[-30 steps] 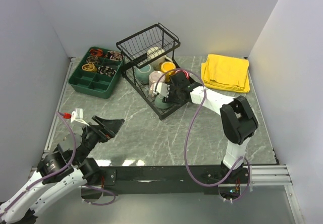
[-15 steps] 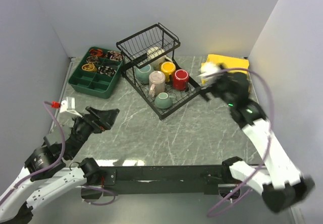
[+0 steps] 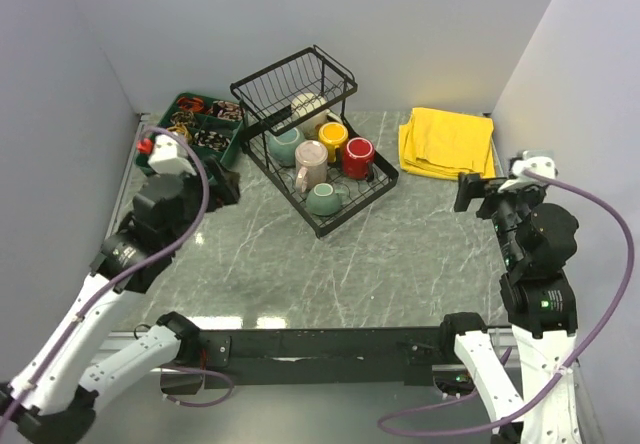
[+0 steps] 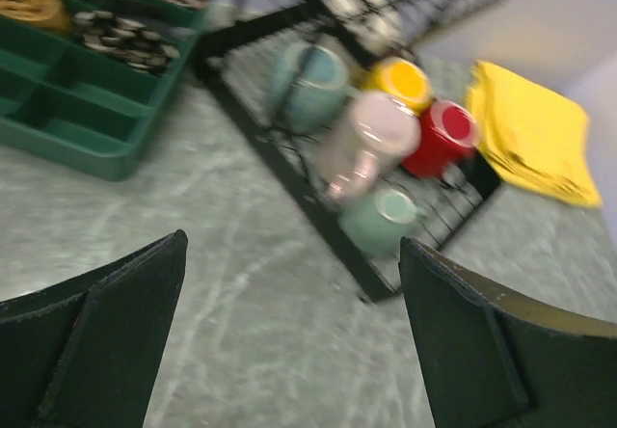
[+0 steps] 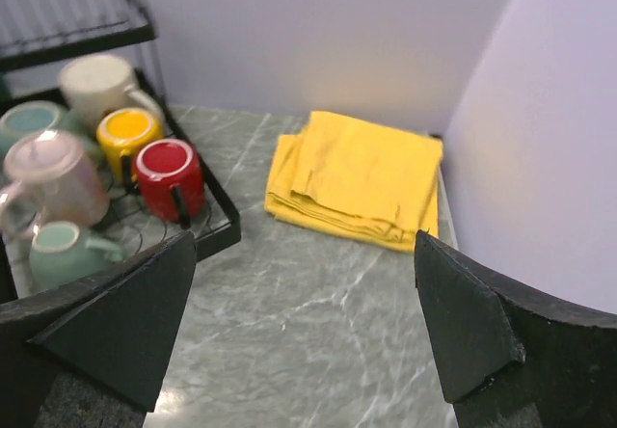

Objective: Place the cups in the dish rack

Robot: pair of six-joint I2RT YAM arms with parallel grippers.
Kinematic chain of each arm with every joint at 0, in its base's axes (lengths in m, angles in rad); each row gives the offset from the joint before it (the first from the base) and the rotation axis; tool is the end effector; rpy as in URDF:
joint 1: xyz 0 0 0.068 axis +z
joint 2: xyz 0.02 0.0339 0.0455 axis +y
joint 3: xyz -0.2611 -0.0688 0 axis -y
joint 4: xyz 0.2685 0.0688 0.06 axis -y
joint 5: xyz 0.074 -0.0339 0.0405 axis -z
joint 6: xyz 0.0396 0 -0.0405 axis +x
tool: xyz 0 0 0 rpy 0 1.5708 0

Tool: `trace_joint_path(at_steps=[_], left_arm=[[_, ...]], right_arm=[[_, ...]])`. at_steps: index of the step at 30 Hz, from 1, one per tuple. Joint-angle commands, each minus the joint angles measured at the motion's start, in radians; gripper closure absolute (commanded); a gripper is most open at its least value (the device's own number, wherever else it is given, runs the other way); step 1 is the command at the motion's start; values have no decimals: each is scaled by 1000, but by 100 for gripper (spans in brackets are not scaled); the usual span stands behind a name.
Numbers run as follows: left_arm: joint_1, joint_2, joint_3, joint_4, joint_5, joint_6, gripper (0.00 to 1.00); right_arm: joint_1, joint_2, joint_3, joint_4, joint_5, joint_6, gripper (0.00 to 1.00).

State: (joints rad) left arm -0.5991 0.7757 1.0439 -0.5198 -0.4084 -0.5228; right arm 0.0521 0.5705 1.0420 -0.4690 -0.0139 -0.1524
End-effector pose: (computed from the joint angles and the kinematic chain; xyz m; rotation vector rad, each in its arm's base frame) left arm 0.1604 -0.0905 0.3979 -0.2200 1.8085 -0.4267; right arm 0.1256 0.0071 0.4302 -0.1710 1.5594 -0.0679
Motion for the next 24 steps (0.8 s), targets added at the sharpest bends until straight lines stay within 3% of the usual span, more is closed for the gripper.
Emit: trace_joint_path(at_steps=[1, 7, 13, 24], left_arm=[[209, -12, 33, 47, 210, 63, 4], [226, -85, 30, -25, 165, 80, 4], [226, -170, 24, -78, 161, 75, 4], [226, -188, 70, -106, 204, 89, 4]], right_arm=[[-34, 3, 67, -11, 194, 215, 0], [-34, -4, 84, -8, 307, 275, 0], [-35, -3, 58, 4, 275, 263, 0], [-47, 8, 84, -23, 286, 255, 0]])
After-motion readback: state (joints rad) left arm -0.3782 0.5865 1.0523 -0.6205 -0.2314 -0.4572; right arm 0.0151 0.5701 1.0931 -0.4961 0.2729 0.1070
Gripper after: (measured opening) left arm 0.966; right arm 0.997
